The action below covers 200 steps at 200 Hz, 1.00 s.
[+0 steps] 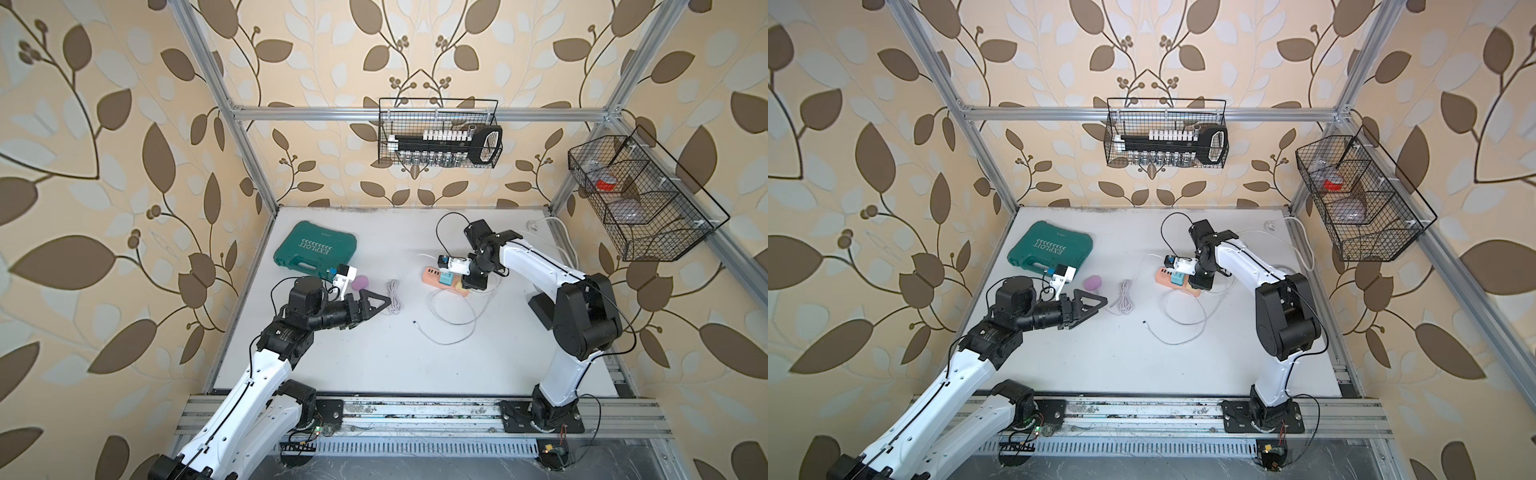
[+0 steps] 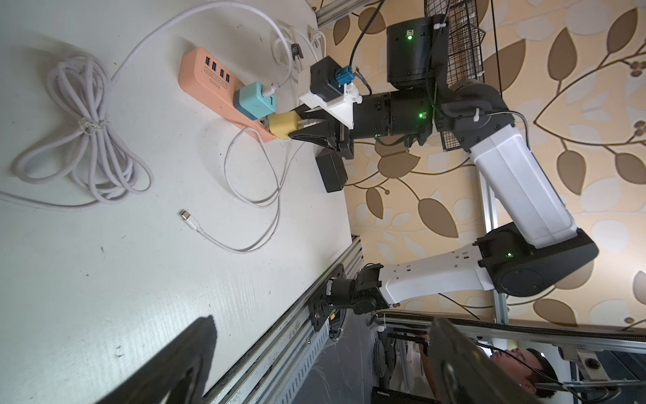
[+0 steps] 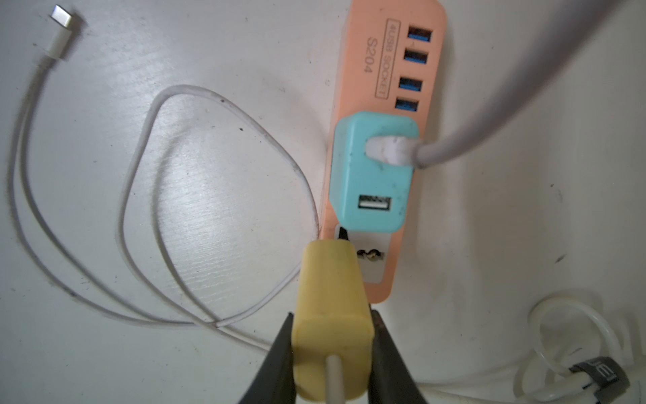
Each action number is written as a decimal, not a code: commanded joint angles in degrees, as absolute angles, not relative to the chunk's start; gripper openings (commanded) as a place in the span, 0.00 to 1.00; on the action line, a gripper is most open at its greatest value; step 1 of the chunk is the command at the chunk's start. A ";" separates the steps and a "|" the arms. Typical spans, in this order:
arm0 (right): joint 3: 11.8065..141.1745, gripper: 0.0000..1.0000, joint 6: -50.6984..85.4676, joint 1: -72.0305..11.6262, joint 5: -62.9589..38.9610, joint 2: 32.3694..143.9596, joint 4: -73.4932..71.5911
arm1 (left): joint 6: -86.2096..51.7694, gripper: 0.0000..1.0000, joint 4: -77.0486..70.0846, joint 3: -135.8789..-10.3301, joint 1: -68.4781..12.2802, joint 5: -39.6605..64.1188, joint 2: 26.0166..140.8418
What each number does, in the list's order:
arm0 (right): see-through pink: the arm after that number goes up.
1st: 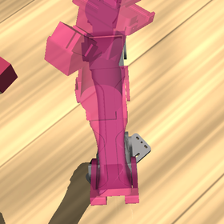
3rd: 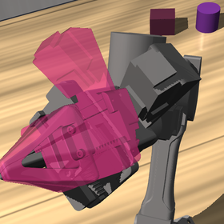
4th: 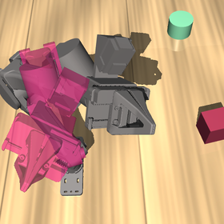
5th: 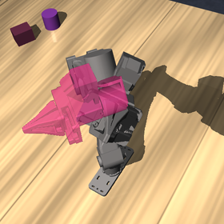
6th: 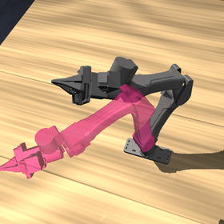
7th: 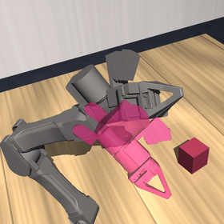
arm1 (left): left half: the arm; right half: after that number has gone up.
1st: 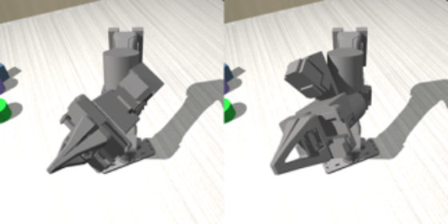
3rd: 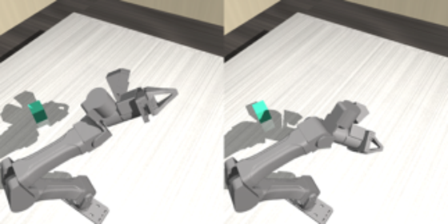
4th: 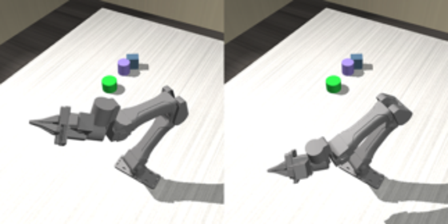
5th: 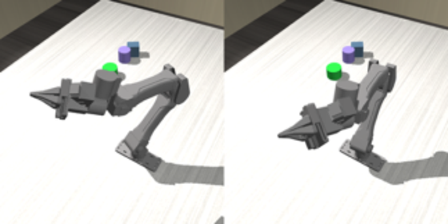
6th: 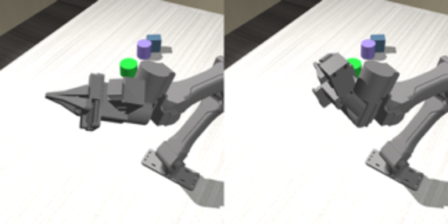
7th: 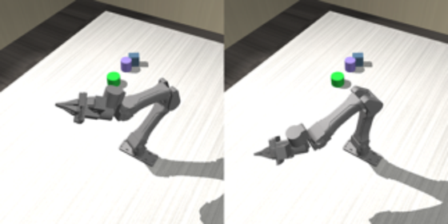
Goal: Charge the bluetooth headset
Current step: Insert the plug into the socket.
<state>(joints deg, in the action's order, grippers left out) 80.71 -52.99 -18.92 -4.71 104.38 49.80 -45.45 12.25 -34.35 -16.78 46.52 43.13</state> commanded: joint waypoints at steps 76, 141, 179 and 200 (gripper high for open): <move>82.05 0.20 -53.30 -18.92 -3.93 107.12 49.60 | -44.39 0.97 11.24 -34.10 -16.26 47.89 42.54; 83.32 0.20 -52.89 -18.44 -3.11 107.85 48.69 | -44.47 0.97 11.01 -34.19 -16.26 48.03 42.80; 83.91 0.19 -52.55 -18.30 -4.77 106.63 48.64 | -44.55 0.97 10.88 -34.28 -16.27 48.05 43.07; 83.53 0.19 -53.17 -18.25 -4.67 105.10 48.83 | -44.48 0.97 10.90 -34.19 -16.26 48.08 43.06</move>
<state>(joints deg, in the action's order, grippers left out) 82.50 -52.97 -18.57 -4.27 105.78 48.95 -45.39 12.23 -34.35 -16.78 46.52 43.16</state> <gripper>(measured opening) 0.284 0.969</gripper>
